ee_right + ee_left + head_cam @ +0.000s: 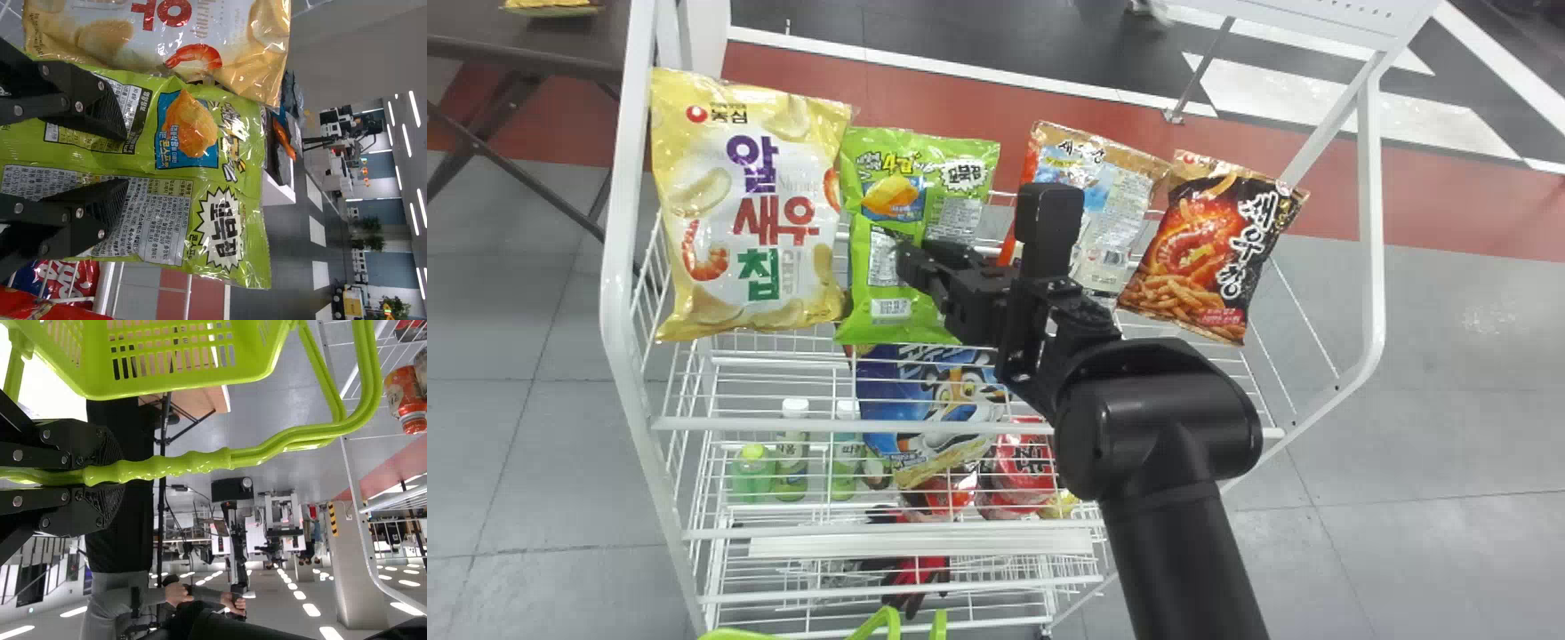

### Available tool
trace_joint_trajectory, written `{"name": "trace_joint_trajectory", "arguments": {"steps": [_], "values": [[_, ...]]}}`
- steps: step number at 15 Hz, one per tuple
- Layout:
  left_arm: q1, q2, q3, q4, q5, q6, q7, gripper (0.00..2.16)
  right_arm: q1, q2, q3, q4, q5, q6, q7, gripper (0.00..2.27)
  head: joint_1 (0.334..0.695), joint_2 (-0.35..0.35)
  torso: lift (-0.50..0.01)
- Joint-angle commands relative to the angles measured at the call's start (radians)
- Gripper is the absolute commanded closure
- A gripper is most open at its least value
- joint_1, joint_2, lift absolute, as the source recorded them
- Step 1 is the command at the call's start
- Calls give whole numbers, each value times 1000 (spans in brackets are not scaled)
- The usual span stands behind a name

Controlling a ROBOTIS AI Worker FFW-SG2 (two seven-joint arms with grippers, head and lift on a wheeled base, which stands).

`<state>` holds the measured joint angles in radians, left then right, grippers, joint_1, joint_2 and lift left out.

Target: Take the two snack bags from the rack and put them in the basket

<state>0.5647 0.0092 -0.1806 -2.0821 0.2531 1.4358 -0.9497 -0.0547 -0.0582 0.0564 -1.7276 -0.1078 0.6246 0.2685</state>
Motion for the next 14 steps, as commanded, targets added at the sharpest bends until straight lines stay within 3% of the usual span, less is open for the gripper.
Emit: {"name": "trace_joint_trajectory", "arguments": {"steps": [1, 7, 14], "values": [[1, -12, 0, 1, 0, -1, 5, 1571, 3, 0, -20, 8, -12, -58, -2, 2250, 695, -334, -9], [9, -12, -13, -4, -5, -1, 28, 1571, 36, -2, -69, 3, -41, -156, -12, 2250, 695, -350, -9], [7, -12, -28, -15, -8, 2, 37, 1571, 203, -31, -107, -227, -150, -131, 72, 2250, 695, -350, -9]]}}
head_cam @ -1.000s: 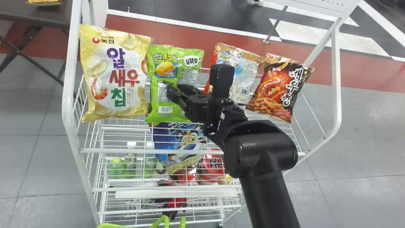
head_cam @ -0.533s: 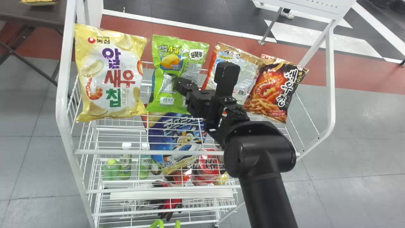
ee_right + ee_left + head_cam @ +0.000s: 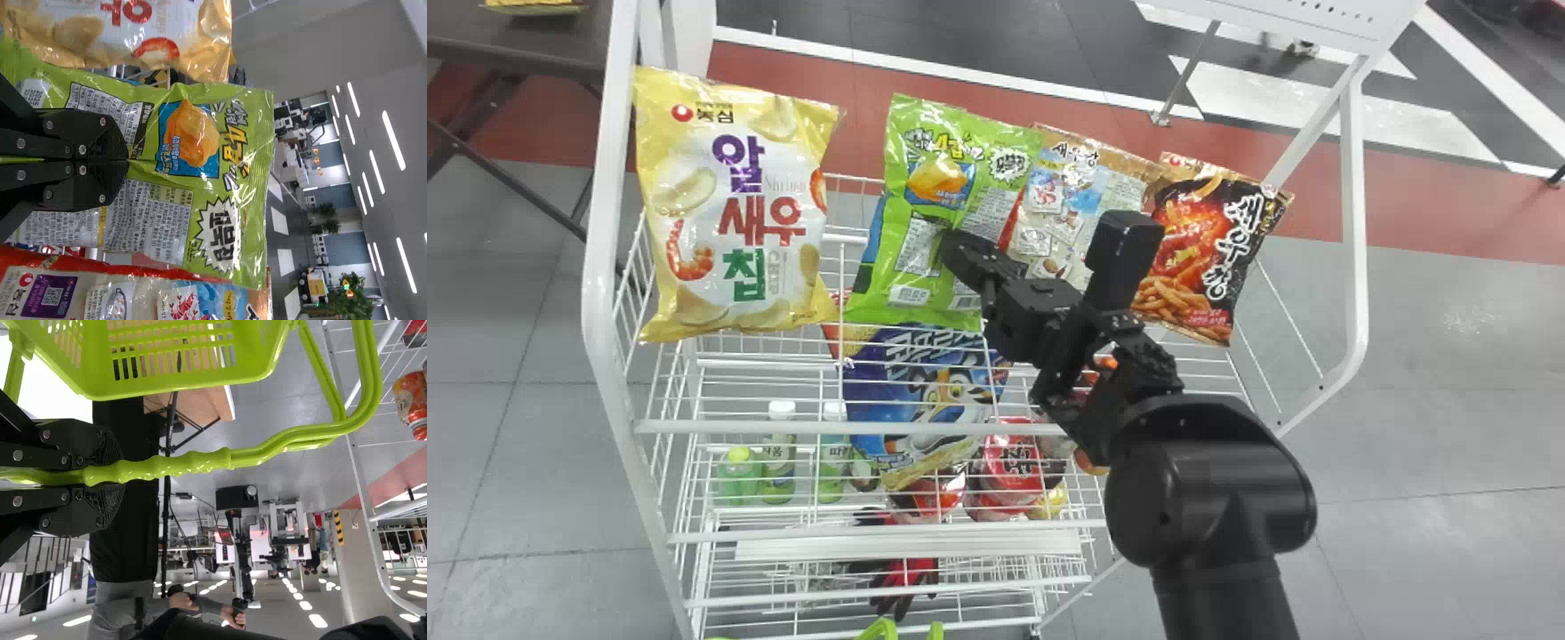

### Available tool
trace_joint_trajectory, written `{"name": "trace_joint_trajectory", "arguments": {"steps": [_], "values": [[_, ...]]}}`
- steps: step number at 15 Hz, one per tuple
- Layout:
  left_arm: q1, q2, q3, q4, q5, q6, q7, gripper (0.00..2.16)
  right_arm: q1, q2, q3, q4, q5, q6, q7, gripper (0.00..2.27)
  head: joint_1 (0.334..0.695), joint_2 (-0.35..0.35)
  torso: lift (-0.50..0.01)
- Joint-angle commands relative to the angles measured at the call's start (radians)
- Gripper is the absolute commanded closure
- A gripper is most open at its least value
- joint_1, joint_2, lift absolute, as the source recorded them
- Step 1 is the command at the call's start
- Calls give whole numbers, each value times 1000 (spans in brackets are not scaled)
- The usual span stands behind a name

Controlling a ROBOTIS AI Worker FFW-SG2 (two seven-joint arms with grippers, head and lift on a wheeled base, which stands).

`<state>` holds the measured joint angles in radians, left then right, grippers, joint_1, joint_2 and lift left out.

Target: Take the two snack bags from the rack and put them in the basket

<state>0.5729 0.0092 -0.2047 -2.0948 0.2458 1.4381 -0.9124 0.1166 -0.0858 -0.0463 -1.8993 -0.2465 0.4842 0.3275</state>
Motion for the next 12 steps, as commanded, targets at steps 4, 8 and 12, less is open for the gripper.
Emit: {"name": "trace_joint_trajectory", "arguments": {"steps": [4, 8, 12], "values": [[-1, -12, -4, -19, 0, 0, 0, 1571, 138, -17, -46, -244, -60, 107, 53, 2250, 695, -350, -9], [10, -12, 1, -48, 1, -3, -3, 1571, 321, -42, -191, -478, -178, 288, 62, 2253, 695, -350, -9], [10, -12, 8, -71, 20, -12, 1, 1571, 426, -42, -403, -647, -287, 617, 93, 2250, 695, -350, -9]]}}
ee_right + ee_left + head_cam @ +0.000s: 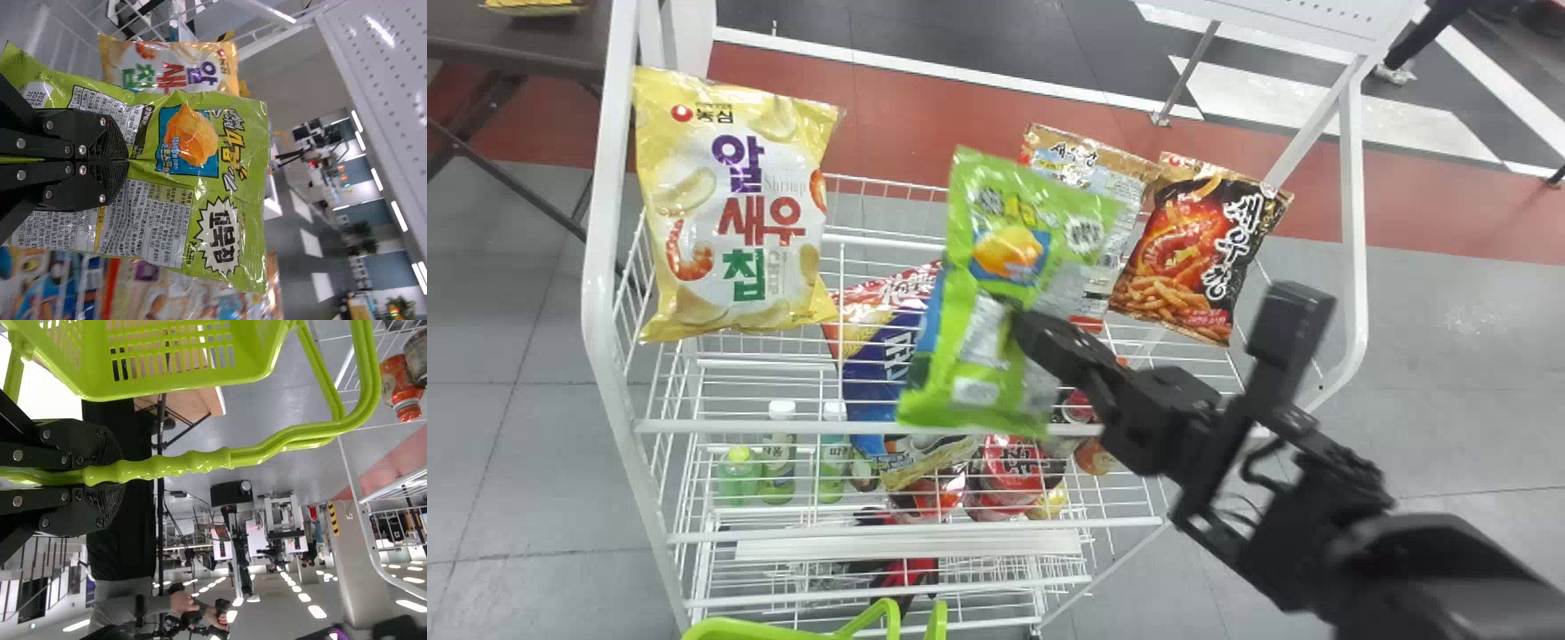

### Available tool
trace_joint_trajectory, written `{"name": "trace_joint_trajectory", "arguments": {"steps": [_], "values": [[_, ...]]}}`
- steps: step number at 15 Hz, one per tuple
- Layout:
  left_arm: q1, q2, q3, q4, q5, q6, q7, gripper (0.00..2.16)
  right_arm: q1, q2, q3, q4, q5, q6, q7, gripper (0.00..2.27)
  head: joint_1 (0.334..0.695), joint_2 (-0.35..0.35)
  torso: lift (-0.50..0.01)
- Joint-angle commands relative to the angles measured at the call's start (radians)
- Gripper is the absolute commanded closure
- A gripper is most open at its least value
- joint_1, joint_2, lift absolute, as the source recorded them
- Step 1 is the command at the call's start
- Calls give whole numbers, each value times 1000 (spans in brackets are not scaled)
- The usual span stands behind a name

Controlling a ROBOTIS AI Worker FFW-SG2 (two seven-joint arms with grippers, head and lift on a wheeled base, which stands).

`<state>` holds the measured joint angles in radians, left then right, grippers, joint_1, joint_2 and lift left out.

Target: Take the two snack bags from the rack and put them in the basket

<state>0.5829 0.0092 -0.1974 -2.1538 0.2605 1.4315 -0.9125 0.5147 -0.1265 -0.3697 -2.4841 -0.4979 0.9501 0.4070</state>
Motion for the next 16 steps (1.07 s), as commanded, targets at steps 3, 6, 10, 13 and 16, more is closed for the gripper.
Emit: {"name": "trace_joint_trajectory", "arguments": {"steps": [3, 6, 10, 13, 16], "values": [[0, -12, 1, -21, 6, -48, 21, 1571, 45, 2, -238, -137, -136, 491, 58, 2253, 695, -350, -9], [-11, -12, 4, -41, 34, -58, 50, 1571, 57, 4, -307, -193, -200, 622, 82, 2253, 695, -350, -9], [-12, -12, 18, -97, 65, -64, 69, 1571, 117, -1, -261, -208, -157, 622, 81, 2253, 695, -350, -9], [-12, -12, 33, -113, 86, -64, 75, 1571, 146, -12, -186, -188, -102, 622, 81, 2250, 695, -350, -9], [-12, -12, 38, -127, 94, -55, 84, 1571, 156, -16, -49, -127, -33, 622, 70, 2253, 695, -350, -9]]}}
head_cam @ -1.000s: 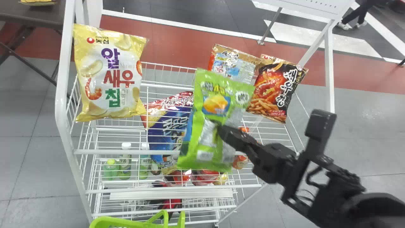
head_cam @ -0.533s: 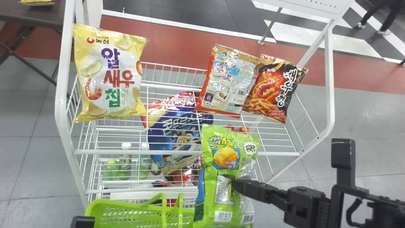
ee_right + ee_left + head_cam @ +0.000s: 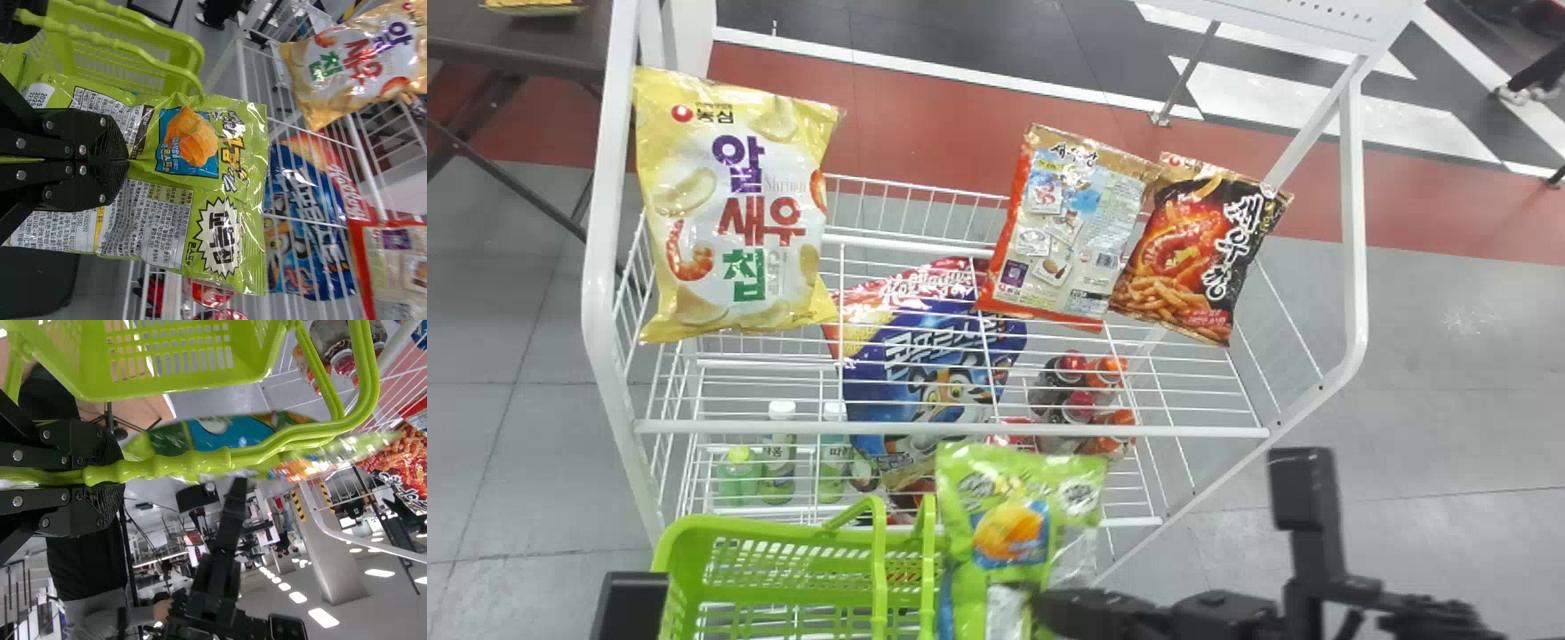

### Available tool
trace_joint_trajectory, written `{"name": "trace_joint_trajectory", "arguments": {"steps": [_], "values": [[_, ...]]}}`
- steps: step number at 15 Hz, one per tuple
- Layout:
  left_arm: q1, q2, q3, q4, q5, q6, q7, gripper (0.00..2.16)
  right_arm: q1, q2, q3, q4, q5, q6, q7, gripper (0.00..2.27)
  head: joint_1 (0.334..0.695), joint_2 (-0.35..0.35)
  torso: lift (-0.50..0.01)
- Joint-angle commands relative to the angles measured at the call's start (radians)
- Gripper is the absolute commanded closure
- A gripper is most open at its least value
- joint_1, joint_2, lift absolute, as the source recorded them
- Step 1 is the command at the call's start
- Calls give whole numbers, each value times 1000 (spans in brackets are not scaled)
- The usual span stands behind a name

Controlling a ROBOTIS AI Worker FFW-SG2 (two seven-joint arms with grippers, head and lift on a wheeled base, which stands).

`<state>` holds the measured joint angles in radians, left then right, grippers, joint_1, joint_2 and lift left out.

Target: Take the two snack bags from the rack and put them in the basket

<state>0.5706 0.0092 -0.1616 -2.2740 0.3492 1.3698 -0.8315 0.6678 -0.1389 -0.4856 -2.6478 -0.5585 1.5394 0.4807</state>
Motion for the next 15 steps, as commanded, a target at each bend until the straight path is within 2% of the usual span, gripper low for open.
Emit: {"name": "trace_joint_trajectory", "arguments": {"steps": [1, 8, 13, 14, 15], "values": [[0, -12, 2, -13, 7, 13, 5, 1571, 3, -7, 128, 74, 52, 33, -14, 2253, 695, -350, -9], [0, -12, 10, -21, 10, 29, 6, 1571, -63, -8, 394, 296, 180, 25, -74, 2253, 695, -350, -9], [-6, -12, 8, -21, 8, 41, 5, 1571, -113, -16, 461, 453, 223, -383, -51, 2253, 695, -350, -9], [-8, -12, 7, -21, 8, 41, 5, 1571, -120, -16, 461, 454, 232, -371, -48, 2229, 695, -350, -9], [-8, -12, 7, -21, 8, 44, 5, 1571, -122, -24, 460, 450, 238, -356, -50, 1720, 695, -350, -9]]}}
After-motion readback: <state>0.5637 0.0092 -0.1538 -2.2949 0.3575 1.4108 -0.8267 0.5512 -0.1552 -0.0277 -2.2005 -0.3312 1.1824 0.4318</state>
